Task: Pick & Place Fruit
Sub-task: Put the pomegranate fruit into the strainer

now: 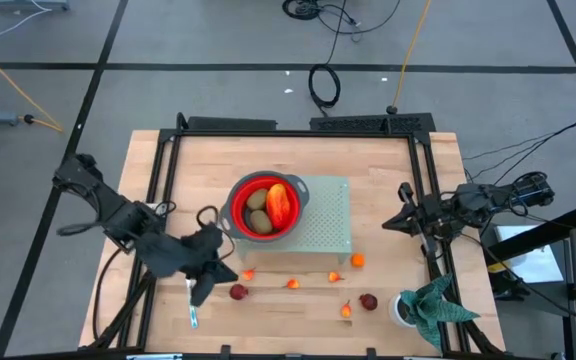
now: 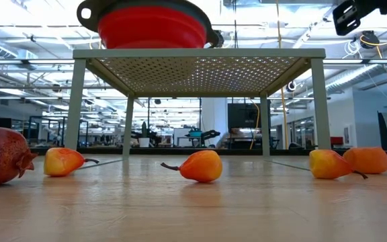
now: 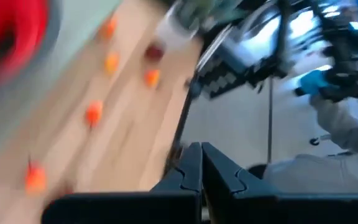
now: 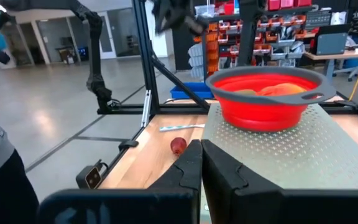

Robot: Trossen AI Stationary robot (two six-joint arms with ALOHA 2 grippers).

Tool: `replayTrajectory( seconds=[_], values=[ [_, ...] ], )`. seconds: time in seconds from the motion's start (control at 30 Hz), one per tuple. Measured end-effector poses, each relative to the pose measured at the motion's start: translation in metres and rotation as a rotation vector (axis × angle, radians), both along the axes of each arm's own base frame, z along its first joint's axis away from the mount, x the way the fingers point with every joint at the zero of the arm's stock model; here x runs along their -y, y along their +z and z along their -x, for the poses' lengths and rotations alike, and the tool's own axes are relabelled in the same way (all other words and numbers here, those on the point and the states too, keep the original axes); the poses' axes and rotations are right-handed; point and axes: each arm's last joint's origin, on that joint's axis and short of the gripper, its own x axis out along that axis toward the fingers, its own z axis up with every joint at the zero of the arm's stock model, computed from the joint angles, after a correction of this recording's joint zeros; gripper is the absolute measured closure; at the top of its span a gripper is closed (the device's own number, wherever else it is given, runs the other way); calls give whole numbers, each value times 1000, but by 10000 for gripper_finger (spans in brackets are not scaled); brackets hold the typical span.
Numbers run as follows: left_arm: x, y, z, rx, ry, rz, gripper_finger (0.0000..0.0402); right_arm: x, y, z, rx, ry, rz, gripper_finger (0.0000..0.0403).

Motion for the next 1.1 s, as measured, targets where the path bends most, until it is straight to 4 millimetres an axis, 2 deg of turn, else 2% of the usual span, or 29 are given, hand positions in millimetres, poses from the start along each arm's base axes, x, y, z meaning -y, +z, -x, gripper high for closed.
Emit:
replayTrajectory(
  seconds=[0.2, 0.3, 0.47, 0.6, 0.87, 1.1],
  values=[
    [10, -27, -6, -314, 73, 174, 400, 1, -1, 4, 25, 0, -5, 403],
    [17, -40, -13, -393, 55, 178, 395, 2, 0, 5, 29, 0, -6, 403],
    [30, -57, -23, -410, -19, 71, 400, 2, 0, 5, 30, 0, -6, 403],
    [42, -73, -29, -424, -112, -39, 389, 2, 0, 5, 30, 0, -6, 403],
    [71, -113, -36, -438, -399, -326, 384, 2, 0, 5, 29, 0, -6, 403],
    [71, -143, -33, -658, -328, -427, 376, 1, 0, 5, 29, 2, -5, 403]
  ],
)
